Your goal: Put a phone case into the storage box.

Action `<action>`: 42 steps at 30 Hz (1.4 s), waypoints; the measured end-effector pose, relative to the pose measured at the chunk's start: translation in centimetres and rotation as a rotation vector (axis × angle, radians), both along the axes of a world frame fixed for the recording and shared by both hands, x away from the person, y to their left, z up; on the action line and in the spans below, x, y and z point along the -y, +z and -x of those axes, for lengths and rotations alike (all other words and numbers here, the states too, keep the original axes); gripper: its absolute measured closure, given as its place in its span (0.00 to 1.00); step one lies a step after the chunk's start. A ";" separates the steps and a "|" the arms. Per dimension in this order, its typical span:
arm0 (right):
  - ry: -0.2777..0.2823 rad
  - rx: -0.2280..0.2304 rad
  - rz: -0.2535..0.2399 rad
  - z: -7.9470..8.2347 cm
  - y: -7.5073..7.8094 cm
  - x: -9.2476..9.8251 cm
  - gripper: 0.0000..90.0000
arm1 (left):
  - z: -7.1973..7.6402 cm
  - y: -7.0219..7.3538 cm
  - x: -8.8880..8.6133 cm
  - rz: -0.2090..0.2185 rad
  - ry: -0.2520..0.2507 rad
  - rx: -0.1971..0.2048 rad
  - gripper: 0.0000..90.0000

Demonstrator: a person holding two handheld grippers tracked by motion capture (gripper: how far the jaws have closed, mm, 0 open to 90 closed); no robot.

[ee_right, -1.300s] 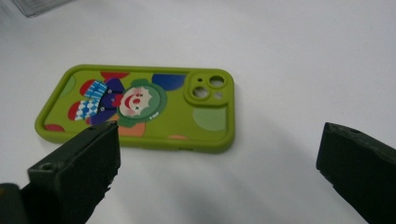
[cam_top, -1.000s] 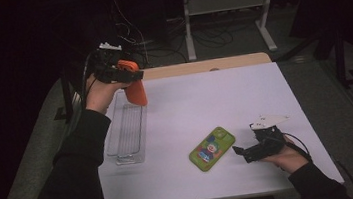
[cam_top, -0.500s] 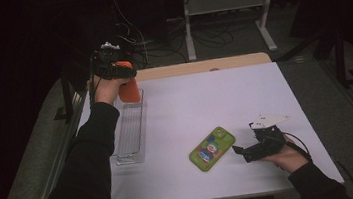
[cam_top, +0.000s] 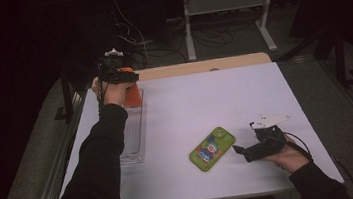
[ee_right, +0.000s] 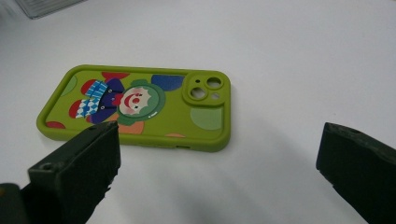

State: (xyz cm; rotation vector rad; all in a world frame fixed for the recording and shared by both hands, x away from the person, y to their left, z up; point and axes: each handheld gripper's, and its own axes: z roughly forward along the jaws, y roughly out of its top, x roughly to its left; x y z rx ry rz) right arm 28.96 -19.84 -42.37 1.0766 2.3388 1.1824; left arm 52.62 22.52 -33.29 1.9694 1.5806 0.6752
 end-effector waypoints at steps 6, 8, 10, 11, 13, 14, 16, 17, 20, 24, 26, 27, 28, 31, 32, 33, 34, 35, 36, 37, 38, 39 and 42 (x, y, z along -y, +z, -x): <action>-0.002 0.007 0.007 0.0 0.0 0.0 0.00 | -0.2 -1.0 0.3 -0.020 -0.003 -0.027 0.16; -0.004 0.005 0.007 0.0 0.0 0.0 0.00 | -0.2 -1.2 0.3 -0.031 0.000 -0.035 0.16; -0.010 -0.002 -0.001 0.0 0.0 0.0 0.00 | -0.3 -1.3 0.3 -0.033 -0.001 -0.038 0.16; -0.008 0.006 0.002 0.0 0.0 0.1 0.00 | -0.3 -1.4 0.4 -0.034 0.003 -0.036 0.16; -0.008 0.004 0.005 0.0 0.0 0.1 0.00 | -0.3 -1.5 0.4 -0.043 -0.001 -0.038 0.16; -0.011 0.002 0.003 0.0 0.0 0.1 0.00 | -0.4 -1.6 0.5 -0.039 0.002 -0.035 0.16; -0.015 -0.002 0.000 0.0 0.1 0.2 0.00 | -0.4 -1.6 0.5 -0.045 0.003 -0.037 0.16; -0.014 -0.001 -0.002 0.0 0.1 0.2 0.00 | -0.4 -1.6 0.6 -0.045 0.007 -0.036 0.15; -0.014 0.003 0.002 -0.1 0.1 0.2 0.00 | -0.5 -1.8 0.7 -0.048 0.010 -0.027 0.15; -0.014 -0.001 0.001 -0.1 0.1 0.2 0.00 | -0.5 -1.9 1.0 -0.067 0.012 -0.016 0.14; -0.013 0.000 0.003 -0.1 0.1 0.3 0.00 | -0.5 -1.9 1.0 -0.075 0.017 -0.014 0.14; -0.013 0.004 0.003 -0.1 0.1 0.3 0.00 | -0.6 -1.9 1.0 -0.082 0.018 -0.015 0.13; -0.018 -0.001 0.000 -0.1 0.1 0.2 0.00 | -0.6 -2.0 1.0 -0.075 0.027 -0.009 0.13; -0.015 0.002 0.004 -0.1 0.0 0.3 0.00 | -0.8 -2.1 0.7 -0.067 0.032 -0.007 0.13; -0.016 0.002 0.004 -0.1 0.0 0.2 0.00 | -0.8 -2.1 0.7 -0.067 0.032 -0.005 0.13; -0.018 -0.011 0.003 0.0 0.0 0.2 0.00 | -0.8 -2.1 0.7 -0.066 0.033 -0.003 0.13; -0.016 -0.006 0.006 0.0 0.0 0.2 0.00 | -0.9 -2.2 0.7 -0.064 0.034 -0.004 0.13; -0.018 -0.008 0.005 0.0 0.0 0.1 0.00 | -1.0 -2.2 0.6 -0.063 0.035 -0.003 0.13; -0.018 -0.008 0.007 0.0 0.0 0.1 0.00 | -1.0 -2.3 0.6 -0.064 0.036 -0.002 0.12; -0.017 -0.007 0.007 0.0 0.0 0.1 0.00 | -1.1 -2.3 0.5 -0.065 0.038 0.000 0.12; -0.016 -0.007 0.011 0.0 0.0 0.1 0.00 | -1.1 -2.4 0.5 -0.054 0.041 0.002 0.11; -0.012 -0.004 0.015 -0.1 0.0 0.1 0.00 | -1.2 -2.4 0.4 -0.049 0.042 -0.001 0.10; -0.011 -0.003 0.014 -0.1 0.0 0.2 0.00 | -1.2 -2.5 0.2 -0.042 0.043 0.000 0.07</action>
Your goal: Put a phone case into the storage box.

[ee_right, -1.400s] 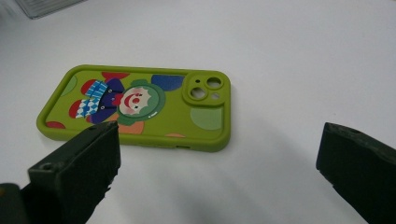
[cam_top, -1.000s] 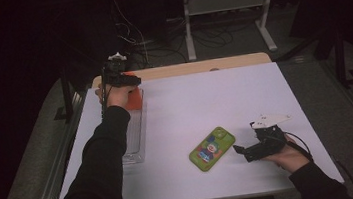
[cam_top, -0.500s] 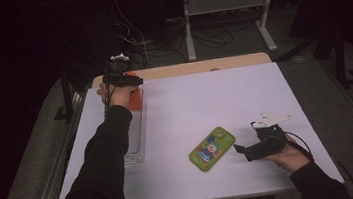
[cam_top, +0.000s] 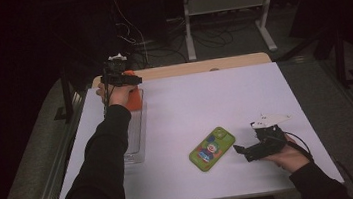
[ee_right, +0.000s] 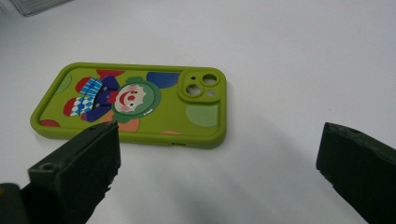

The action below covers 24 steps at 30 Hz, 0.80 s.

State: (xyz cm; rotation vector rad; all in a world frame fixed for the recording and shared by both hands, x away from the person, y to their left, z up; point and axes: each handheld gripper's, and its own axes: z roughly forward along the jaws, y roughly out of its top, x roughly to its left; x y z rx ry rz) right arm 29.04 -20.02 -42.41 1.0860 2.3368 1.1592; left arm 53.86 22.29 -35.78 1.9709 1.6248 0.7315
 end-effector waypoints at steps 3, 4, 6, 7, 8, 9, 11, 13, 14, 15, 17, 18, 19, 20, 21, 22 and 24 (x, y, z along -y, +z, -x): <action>0.000 0.000 -0.001 0.0 0.0 0.0 0.00 | -0.1 0.0 -0.2 0.013 -0.003 0.008 0.03; 0.002 0.004 0.001 0.0 0.0 0.0 0.00 | -0.1 0.0 -0.2 0.012 -0.002 0.007 0.02; 0.004 0.008 0.003 -0.1 0.0 0.0 0.00 | 0.0 0.1 -0.4 0.016 -0.006 0.008 0.00; 0.002 0.000 0.000 0.0 0.0 0.0 0.00 | 0.0 0.2 -0.4 0.021 -0.009 0.009 0.00; -0.002 -0.003 -0.005 0.0 0.0 0.0 0.00 | 0.1 0.3 -0.5 0.022 -0.013 0.013 0.00; -0.005 -0.005 -0.011 0.0 0.0 0.0 0.00 | 0.2 0.4 -0.6 0.033 -0.019 0.019 0.00; -0.003 0.000 -0.009 0.0 0.1 0.0 0.00 | 0.6 0.9 -0.7 0.044 -0.040 0.019 0.00; -0.009 -0.004 -0.012 0.0 0.0 0.0 0.00 | 0.9 1.4 -1.1 0.046 -0.066 0.014 0.00; -0.006 -0.001 -0.010 -0.1 0.0 0.1 0.00 | 1.1 1.5 -1.2 0.057 -0.078 0.018 0.00; -0.011 -0.005 -0.014 -0.1 0.0 0.1 0.00 | 1.3 1.8 -1.5 0.066 -0.096 0.018 0.00; -0.015 0.000 -0.010 -0.2 0.0 0.2 0.00 | 2.0 2.2 -1.9 0.088 -0.121 0.019 0.00; -0.019 0.000 -0.013 -0.2 0.0 0.3 0.00 | 2.5 2.3 -2.0 0.095 -0.140 0.010 0.00; -0.019 0.004 -0.010 -0.2 0.1 0.3 0.00 | 3.1 2.5 -2.2 0.096 -0.160 0.001 0.00; -0.026 -0.008 -0.014 -0.2 0.1 0.3 0.00 | 3.5 2.6 -2.2 0.101 -0.173 0.008 0.00; -0.027 -0.009 -0.014 -0.1 0.2 0.3 0.00 | 4.1 2.7 -2.3 0.106 -0.196 0.003 0.00; -0.022 -0.003 -0.013 -0.2 0.2 0.3 0.00 | 4.7 2.8 -2.5 0.108 -0.212 0.000 0.00; -0.011 0.005 -0.012 -0.2 0.2 0.3 0.00 | 5.7 2.9 -2.6 0.116 -0.249 0.003 0.00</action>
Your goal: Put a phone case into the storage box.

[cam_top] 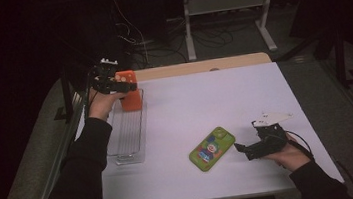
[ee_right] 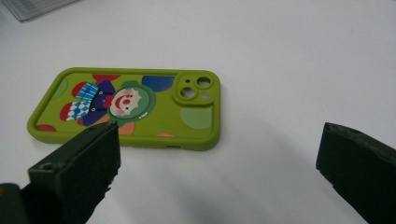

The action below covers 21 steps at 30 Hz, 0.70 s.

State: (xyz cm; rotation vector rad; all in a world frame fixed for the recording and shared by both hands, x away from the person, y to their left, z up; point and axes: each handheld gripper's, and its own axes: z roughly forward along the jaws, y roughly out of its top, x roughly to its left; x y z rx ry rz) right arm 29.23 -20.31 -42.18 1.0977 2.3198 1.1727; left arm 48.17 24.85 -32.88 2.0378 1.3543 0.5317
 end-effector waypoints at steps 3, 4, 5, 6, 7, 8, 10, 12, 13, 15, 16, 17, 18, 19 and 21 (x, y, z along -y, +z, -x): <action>0.005 -0.004 -0.001 0.0 0.0 0.0 0.00 | 2.1 0.2 0.2 0.008 -0.075 0.009 0.00; 0.006 -0.003 -0.002 -0.1 0.0 0.0 0.00 | 2.5 0.3 0.3 0.017 -0.090 0.009 0.00; 0.006 -0.005 -0.005 -0.1 0.0 0.0 0.00 | 2.9 0.3 0.4 0.025 -0.100 0.012 0.00; 0.002 -0.010 -0.006 0.0 0.1 0.0 0.00 | 3.5 0.4 0.6 0.033 -0.127 0.019 0.00; 0.005 -0.003 -0.004 0.0 0.1 0.0 0.00 | 4.1 0.5 0.9 0.050 -0.152 0.024 0.00; 0.013 0.004 -0.006 -0.1 0.1 -0.1 0.00 | 4.4 0.5 1.1 0.066 -0.151 0.023 0.00; 0.011 -0.005 -0.008 0.0 0.2 -0.2 0.00 | 5.4 0.6 1.8 0.072 -0.199 0.035 0.00; 0.014 0.002 -0.004 0.0 0.3 -0.2 0.00 | 6.2 0.6 2.5 0.090 -0.239 0.044 0.00; 0.015 -0.003 -0.008 0.0 0.3 -0.3 0.00 | 6.6 0.6 2.9 0.090 -0.265 0.045 0.00; 0.018 -0.005 -0.004 0.0 0.3 -0.4 0.00 | 7.6 0.5 3.8 0.104 -0.305 0.052 0.00; 0.021 -0.006 -0.005 0.0 0.3 -0.4 0.00 | 7.8 0.4 4.0 0.107 -0.319 0.056 0.00; 0.017 -0.010 -0.011 0.0 0.3 -0.5 0.00 | 8.2 0.3 4.4 0.113 -0.331 0.055 0.00; 0.021 -0.010 -0.008 0.0 0.2 -0.5 0.00 | 8.5 0.2 4.7 0.111 -0.349 0.059 0.00; 0.024 -0.003 -0.006 0.0 0.2 -0.5 0.00 | 8.9 0.1 5.0 0.117 -0.362 0.066 0.00; 0.028 -0.002 0.000 0.0 0.2 -0.5 0.00 | 9.5 -0.1 5.6 0.122 -0.384 0.068 0.00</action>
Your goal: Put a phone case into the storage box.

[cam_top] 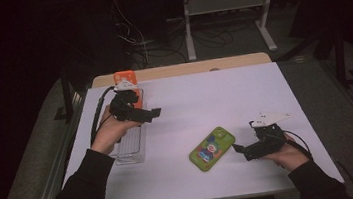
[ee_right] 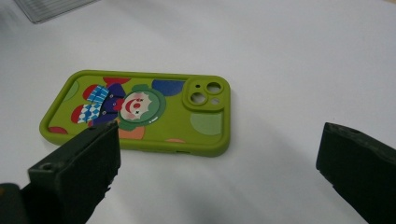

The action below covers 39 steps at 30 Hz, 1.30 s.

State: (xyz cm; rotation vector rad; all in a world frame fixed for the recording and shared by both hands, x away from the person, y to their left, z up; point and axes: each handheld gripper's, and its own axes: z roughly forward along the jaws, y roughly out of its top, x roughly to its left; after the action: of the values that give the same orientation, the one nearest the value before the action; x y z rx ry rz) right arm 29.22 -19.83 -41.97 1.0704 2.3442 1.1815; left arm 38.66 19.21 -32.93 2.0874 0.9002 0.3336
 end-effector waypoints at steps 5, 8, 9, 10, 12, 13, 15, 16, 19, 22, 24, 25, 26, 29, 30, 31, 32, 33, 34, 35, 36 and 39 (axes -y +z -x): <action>0.001 -0.003 -0.004 0.0 0.0 0.1 0.00 | 1.4 -0.8 1.7 0.027 -0.053 0.005 0.00; 0.000 -0.003 -0.005 0.1 0.0 0.1 0.00 | 2.1 -1.5 2.7 0.025 -0.082 -0.001 0.00; 0.001 -0.004 -0.007 0.1 0.0 0.1 0.00 | 2.4 -1.7 3.0 0.019 -0.092 -0.004 0.00; 0.001 -0.007 -0.008 0.1 0.0 0.1 0.00 | 2.7 -1.9 3.4 0.018 -0.102 -0.005 0.00; 0.000 -0.007 -0.013 0.0 0.0 0.1 0.00 | 3.3 -2.4 4.1 0.024 -0.118 -0.006 0.00; 0.000 -0.007 -0.012 -0.1 0.0 0.2 0.00 | 3.5 -2.6 4.3 0.026 -0.129 -0.009 0.00; -0.002 -0.007 -0.012 -0.1 0.0 0.3 0.00 | 3.9 -3.0 5.0 0.034 -0.146 -0.008 0.04; -0.002 -0.007 -0.014 -0.1 0.0 0.4 0.00 | 4.0 -3.2 5.1 0.010 -0.159 -0.001 0.04; -0.011 -0.003 -0.016 -0.2 0.0 0.6 0.00 | 4.4 -4.2 5.7 0.037 -0.161 0.006 0.15; -0.018 -0.005 -0.015 -0.2 0.0 0.9 0.00 | 4.6 -5.2 6.1 0.029 -0.165 -0.013 0.23; -0.023 -0.007 -0.017 -0.1 0.0 1.0 0.00 | 4.7 -5.9 6.3 0.034 -0.171 -0.025 0.32; -0.024 -0.006 -0.014 -0.1 -0.1 1.1 0.00 | 4.6 -6.1 6.3 0.020 -0.180 -0.027 0.38; -0.027 -0.009 -0.011 0.0 -0.1 1.2 0.00 | 4.6 -6.5 6.5 0.008 -0.191 -0.042 0.43; -0.029 -0.007 -0.012 0.1 -0.2 1.4 0.00 | 4.7 -7.4 6.9 -0.018 -0.220 -0.075 0.59; -0.031 -0.005 -0.010 0.1 -0.1 1.4 0.00 | 4.8 -7.7 7.2 -0.038 -0.225 -0.078 0.63; -0.030 -0.003 -0.007 0.1 -0.1 1.5 0.00 | 4.9 -7.9 7.3 -0.072 -0.241 -0.076 0.69; -0.030 -0.001 -0.007 0.1 -0.1 1.5 0.00 | 5.0 -8.1 7.4 -0.088 -0.252 -0.083 0.74; -0.031 -0.002 -0.008 0.1 -0.1 1.5 0.00 | 5.1 -8.3 7.6 -0.081 -0.260 -0.104 0.79; -0.032 -0.001 -0.008 0.1 -0.1 1.5 0.00 | 5.2 -8.5 7.7 -0.087 -0.273 -0.114 0.84; -0.031 -0.001 -0.008 0.1 -0.1 1.5 0.00 | 5.1 -8.6 7.7 -0.119 -0.290 -0.108 0.88; -0.032 -0.002 -0.007 0.1 -0.1 1.5 0.00 | 5.2 -8.8 7.7 -0.129 -0.296 -0.117 0.91; -0.032 -0.006 -0.008 0.1 -0.1 1.4 0.00 | 5.1 -9.1 7.7 -0.163 -0.297 -0.126 0.99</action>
State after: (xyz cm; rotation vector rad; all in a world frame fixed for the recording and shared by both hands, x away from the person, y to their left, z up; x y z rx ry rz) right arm 29.09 -21.25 -42.06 1.1120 2.3200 1.1784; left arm 33.57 11.50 -41.99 2.3762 0.6377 0.1222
